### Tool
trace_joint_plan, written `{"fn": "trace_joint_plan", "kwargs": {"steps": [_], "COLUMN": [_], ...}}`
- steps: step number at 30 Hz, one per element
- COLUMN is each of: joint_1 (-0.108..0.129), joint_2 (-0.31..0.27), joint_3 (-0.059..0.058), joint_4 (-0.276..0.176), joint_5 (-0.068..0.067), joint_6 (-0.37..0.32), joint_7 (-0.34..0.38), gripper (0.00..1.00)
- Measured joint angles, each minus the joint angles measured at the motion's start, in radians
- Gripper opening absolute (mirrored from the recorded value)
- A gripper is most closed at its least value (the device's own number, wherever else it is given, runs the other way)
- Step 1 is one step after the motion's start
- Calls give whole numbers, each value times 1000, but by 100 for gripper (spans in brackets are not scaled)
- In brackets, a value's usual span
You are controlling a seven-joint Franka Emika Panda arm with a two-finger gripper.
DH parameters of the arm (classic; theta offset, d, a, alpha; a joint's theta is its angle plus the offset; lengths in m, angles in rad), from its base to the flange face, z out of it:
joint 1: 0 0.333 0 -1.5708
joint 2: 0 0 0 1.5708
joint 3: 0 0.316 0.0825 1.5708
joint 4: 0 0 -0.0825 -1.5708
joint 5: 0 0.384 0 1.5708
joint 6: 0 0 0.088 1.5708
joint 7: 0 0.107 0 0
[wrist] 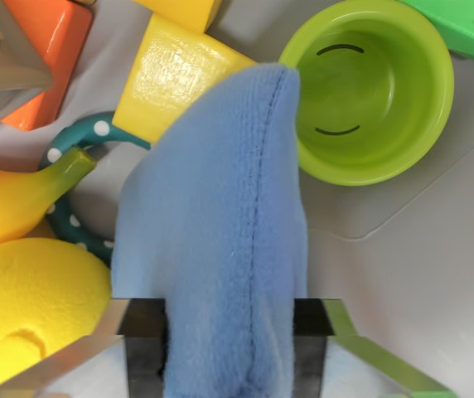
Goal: Pick an object from the bin
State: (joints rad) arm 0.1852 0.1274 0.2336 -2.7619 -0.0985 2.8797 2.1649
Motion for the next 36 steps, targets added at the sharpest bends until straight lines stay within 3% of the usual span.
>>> {"fn": "trace_joint_plan", "kwargs": {"steps": [12,16,22,36], "joint_1": [0,-1,-2,7], "joint_2": [0,-5,-35,-168], "joint_3": [0,1,9,21], "joint_4": [0,-1,-4,-11], "joint_5": [0,6,33,129], "joint_6": [0,-3,-25,-144], "joint_7": [0,-4,-22,-90], "gripper": [0,0,0,0]}}
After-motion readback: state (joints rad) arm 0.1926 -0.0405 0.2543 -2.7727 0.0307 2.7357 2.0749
